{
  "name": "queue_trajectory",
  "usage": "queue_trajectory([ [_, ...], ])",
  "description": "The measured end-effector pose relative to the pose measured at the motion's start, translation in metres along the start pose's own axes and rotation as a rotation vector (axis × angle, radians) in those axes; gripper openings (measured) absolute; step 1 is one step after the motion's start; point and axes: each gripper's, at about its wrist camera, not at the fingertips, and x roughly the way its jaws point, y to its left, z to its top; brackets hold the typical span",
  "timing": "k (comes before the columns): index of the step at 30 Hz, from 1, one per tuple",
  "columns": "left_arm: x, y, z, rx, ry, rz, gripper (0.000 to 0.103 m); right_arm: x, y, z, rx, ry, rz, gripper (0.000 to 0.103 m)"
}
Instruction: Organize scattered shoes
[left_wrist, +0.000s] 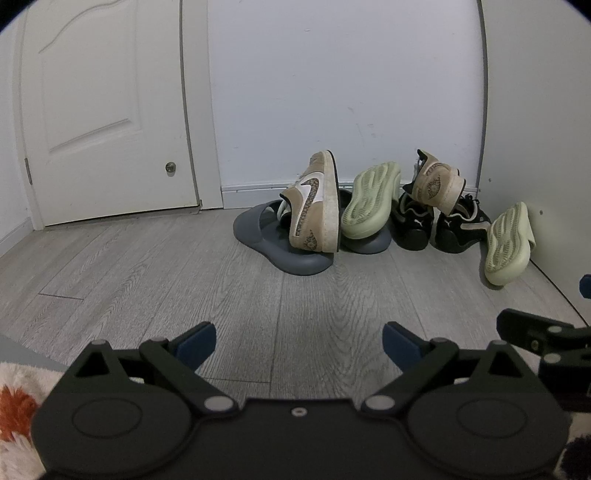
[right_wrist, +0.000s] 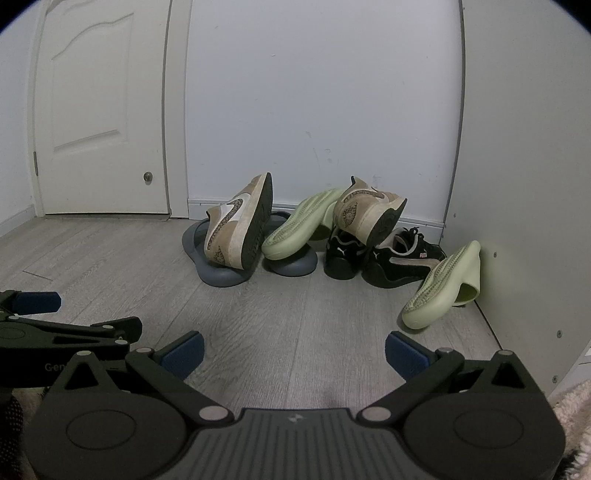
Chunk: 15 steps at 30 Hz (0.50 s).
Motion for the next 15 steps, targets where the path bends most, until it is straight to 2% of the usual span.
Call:
queue_trajectory([
  [11, 0.0013, -0.0022, 0.0011, -0.001, 0.009, 0.002, 0.098, 0.0006, 0.0012, 0.0001, 0.005, 0.003, -0.008, 0.103],
  [15, 0.0062, 0.0019, 0.0046, -0.033, 0.024, -0.033, 0.098, 0.0036, -0.0042, 0.0013, 0.040, 0.012, -0.010, 0.103],
])
